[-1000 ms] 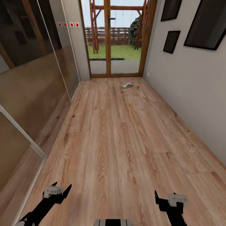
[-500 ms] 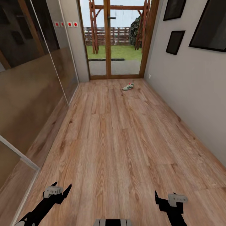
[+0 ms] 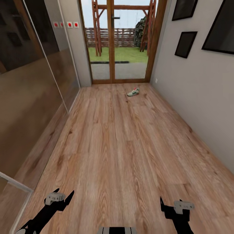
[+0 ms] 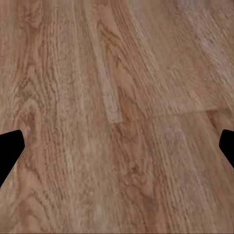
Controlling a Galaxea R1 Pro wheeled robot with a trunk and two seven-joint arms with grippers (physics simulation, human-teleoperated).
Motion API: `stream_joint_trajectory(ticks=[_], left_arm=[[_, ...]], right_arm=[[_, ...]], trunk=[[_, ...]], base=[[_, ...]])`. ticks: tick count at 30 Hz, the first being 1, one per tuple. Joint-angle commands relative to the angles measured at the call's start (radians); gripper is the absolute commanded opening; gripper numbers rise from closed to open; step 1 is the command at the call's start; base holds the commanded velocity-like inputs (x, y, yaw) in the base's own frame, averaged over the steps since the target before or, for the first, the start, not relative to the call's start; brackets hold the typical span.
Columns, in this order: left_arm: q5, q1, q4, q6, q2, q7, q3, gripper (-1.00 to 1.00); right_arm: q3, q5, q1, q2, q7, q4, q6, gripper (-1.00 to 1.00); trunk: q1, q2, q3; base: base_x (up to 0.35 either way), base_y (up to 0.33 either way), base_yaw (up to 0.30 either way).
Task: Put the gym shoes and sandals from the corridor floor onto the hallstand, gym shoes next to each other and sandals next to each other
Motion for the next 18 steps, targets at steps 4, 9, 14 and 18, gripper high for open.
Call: stream_joint_trajectory(ticks=[4, 9, 14, 18], left_arm=[[0.0, 0.0, 0.0, 0.0, 0.0, 0.0, 0.0, 1.0], [0.0, 0.0, 0.0, 0.0, 0.0, 0.0, 0.0, 1.0], [0.0, 0.0, 0.0, 0.0, 0.0, 0.0, 0.0, 1.0], [0.0, 0.0, 0.0, 0.0, 0.0, 0.0, 0.0, 1.0]], right_arm=[[0.0, 0.0, 0.0, 0.0, 0.0, 0.004, 0.0, 1.0], [0.001, 0.0, 0.0, 0.0, 0.0, 0.015, 0.0, 1.0], [0.002, 0.0, -0.001, 0.0, 0.0, 0.02, 0.0, 1.0], [0.003, 0.0, -0.001, 0.0, -0.001, 0.022, 0.0, 1.0]], trunk=[[0.0, 0.0, 0.0], [0.0, 0.0, 0.0], [0.0, 0.0, 0.0], [0.0, 0.0, 0.0]], base=[[0.33, 0.0, 0.0], [0.33, 0.0, 0.0], [0.33, 0.0, 0.0], [0.33, 0.0, 0.0]])
